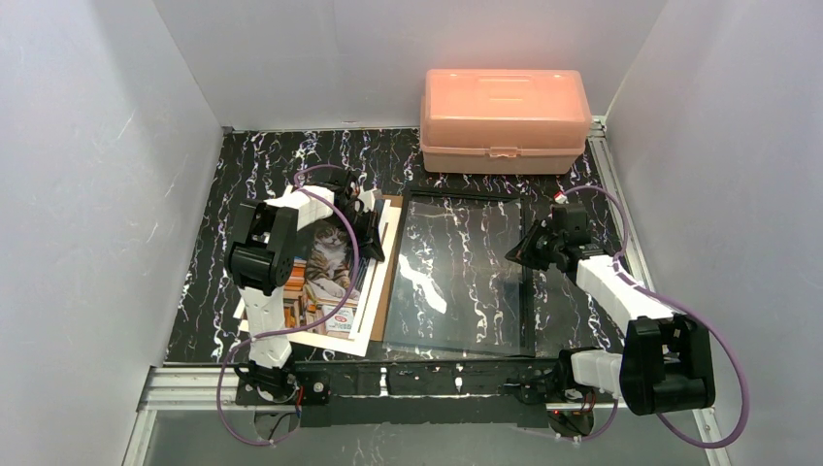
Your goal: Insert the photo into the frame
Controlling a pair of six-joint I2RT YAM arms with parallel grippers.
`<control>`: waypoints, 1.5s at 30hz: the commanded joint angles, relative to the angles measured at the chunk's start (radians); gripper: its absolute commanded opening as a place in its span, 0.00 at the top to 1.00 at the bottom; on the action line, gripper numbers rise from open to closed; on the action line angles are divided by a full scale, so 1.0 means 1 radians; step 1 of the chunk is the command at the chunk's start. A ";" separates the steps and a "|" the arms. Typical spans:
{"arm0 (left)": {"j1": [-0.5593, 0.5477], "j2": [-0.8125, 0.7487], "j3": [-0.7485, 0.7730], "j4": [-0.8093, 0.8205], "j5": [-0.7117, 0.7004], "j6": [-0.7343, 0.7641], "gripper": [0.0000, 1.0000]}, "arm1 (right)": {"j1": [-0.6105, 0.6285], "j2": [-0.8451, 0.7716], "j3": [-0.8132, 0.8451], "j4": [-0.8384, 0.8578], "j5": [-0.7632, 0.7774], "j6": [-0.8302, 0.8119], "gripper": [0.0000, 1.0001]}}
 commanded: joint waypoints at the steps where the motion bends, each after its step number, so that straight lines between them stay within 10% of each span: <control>1: -0.005 -0.021 0.007 -0.028 0.029 0.012 1.00 | -0.003 -0.034 -0.021 0.076 0.060 -0.013 0.99; 45: -0.038 0.047 0.074 -0.048 0.001 0.008 1.00 | -0.002 -0.270 -0.140 0.405 -0.269 -0.068 0.99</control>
